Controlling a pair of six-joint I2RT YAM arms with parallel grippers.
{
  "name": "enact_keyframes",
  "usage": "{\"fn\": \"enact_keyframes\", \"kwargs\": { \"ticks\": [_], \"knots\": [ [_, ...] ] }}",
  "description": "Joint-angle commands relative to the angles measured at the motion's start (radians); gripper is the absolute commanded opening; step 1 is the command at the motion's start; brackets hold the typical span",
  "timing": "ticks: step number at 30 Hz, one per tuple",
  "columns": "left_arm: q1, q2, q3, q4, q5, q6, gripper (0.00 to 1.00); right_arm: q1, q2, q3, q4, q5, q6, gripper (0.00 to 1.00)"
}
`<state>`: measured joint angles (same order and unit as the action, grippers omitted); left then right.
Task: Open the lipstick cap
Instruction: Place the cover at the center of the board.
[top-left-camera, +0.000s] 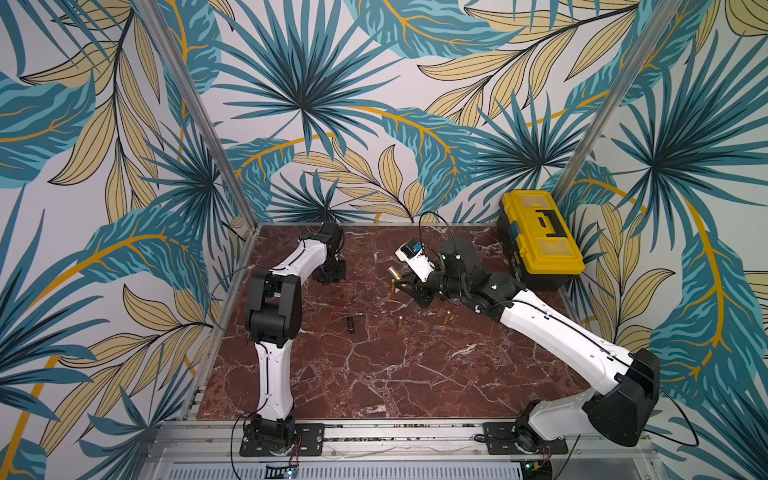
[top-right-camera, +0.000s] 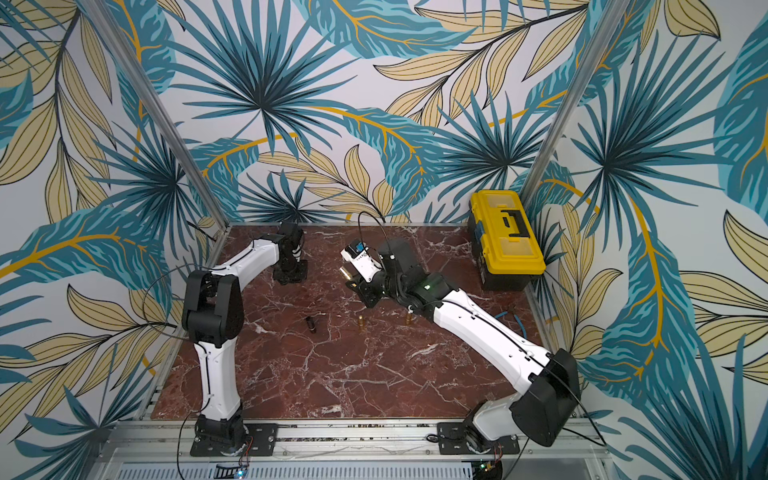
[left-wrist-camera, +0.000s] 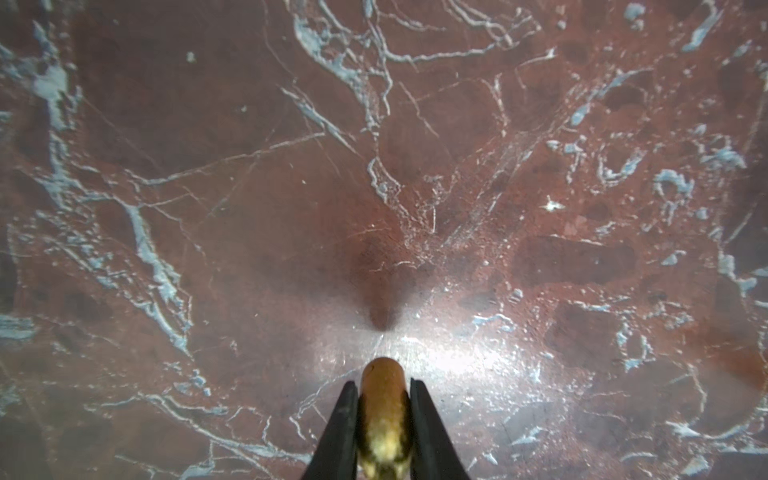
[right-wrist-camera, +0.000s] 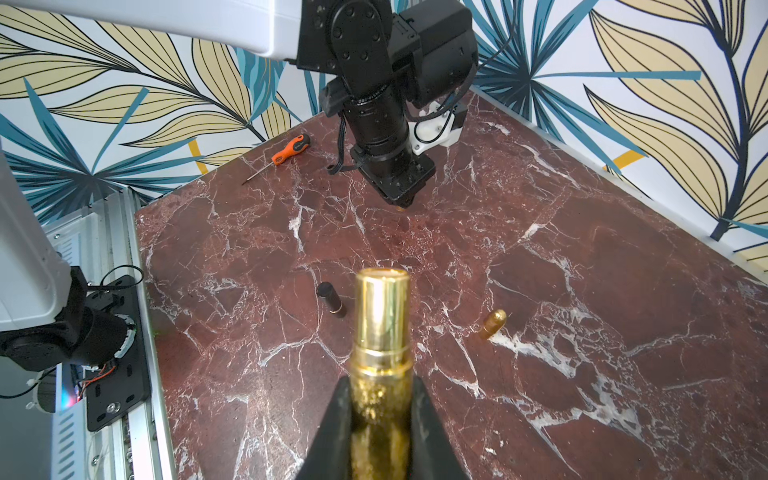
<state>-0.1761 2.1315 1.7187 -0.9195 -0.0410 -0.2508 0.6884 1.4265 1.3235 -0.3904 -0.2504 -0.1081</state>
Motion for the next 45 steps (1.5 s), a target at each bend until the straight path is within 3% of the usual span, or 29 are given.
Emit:
{"fn": "enact_keyframes", "kwargs": {
  "ticks": [1, 9, 12, 16, 21, 26, 31, 36, 41, 45],
  "knots": [
    [0.008, 0.031, -0.018, 0.021, -0.002, 0.003, 0.0, 0.006, 0.005, -0.009, 0.004, 0.013, 0.006, 0.0],
    [0.013, 0.043, -0.034, 0.028, 0.017, -0.001, 0.01, 0.007, 0.005, -0.004, -0.005, 0.017, 0.004, 0.0],
    [0.013, 0.044, -0.039, 0.028, 0.021, 0.001, 0.07, 0.007, 0.005, -0.005, -0.005, 0.017, 0.003, 0.0],
    [0.013, 0.036, -0.047, 0.031, 0.018, -0.002, 0.26, 0.008, 0.005, -0.006, -0.005, 0.021, 0.006, 0.01],
    [0.013, 0.022, -0.044, 0.031, 0.029, -0.001, 0.41, 0.008, 0.004, -0.008, -0.005, 0.023, 0.004, 0.02],
    [0.014, -0.017, -0.053, 0.031, 0.035, 0.001, 0.44, 0.01, 0.005, -0.008, -0.005, 0.029, -0.001, 0.02],
    [0.015, -0.144, -0.104, 0.029, 0.062, -0.008, 0.45, 0.008, 0.0, -0.025, 0.014, 0.031, 0.005, 0.02],
    [0.024, -0.328, -0.188, 0.022, 0.169, -0.05, 0.5, 0.008, 0.0, -0.044, 0.03, 0.025, 0.007, 0.02],
    [0.041, -0.497, -0.233, 0.023, 0.392, -0.107, 0.6, 0.008, 0.026, -0.025, 0.029, 0.018, -0.014, 0.02],
    [0.04, -0.583, -0.24, 0.022, 0.611, -0.155, 0.62, 0.011, 0.064, 0.011, 0.022, 0.003, -0.027, 0.02]
  ]
}}
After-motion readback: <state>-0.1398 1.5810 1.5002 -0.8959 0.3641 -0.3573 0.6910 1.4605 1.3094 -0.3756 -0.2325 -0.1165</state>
